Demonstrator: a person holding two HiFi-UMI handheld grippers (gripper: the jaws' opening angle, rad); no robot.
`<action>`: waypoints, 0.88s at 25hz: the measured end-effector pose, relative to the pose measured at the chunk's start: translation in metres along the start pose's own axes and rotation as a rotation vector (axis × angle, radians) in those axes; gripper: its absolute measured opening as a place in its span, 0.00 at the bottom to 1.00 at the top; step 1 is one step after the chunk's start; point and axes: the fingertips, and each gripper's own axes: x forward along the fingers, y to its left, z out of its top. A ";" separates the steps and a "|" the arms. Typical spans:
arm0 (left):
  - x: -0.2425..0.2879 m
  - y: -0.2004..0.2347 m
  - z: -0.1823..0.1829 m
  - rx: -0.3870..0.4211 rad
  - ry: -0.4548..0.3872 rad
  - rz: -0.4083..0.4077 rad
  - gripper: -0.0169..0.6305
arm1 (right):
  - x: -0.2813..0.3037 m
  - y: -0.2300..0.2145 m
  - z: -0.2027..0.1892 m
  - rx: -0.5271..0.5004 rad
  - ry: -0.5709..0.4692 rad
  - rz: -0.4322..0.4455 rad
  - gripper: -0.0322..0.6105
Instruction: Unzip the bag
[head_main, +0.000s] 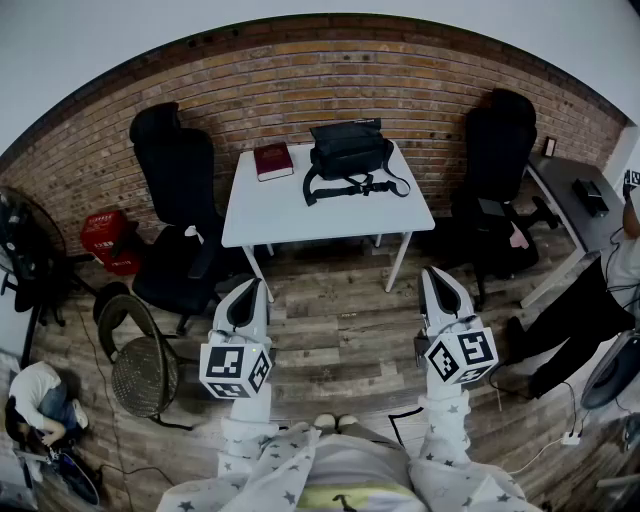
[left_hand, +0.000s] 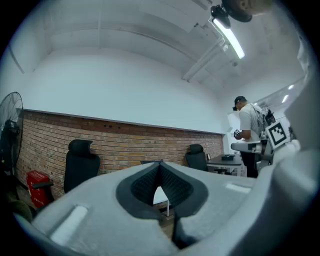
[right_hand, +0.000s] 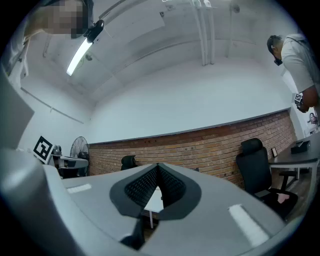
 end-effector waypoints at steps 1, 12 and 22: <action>0.000 0.002 0.000 -0.001 0.000 0.000 0.02 | 0.001 0.000 -0.001 0.000 0.000 0.001 0.06; 0.007 -0.005 -0.002 -0.014 -0.002 -0.003 0.02 | 0.001 -0.004 -0.004 0.027 -0.019 0.043 0.06; 0.024 -0.027 -0.006 -0.020 0.004 0.007 0.02 | 0.002 -0.029 -0.009 0.046 -0.021 0.070 0.06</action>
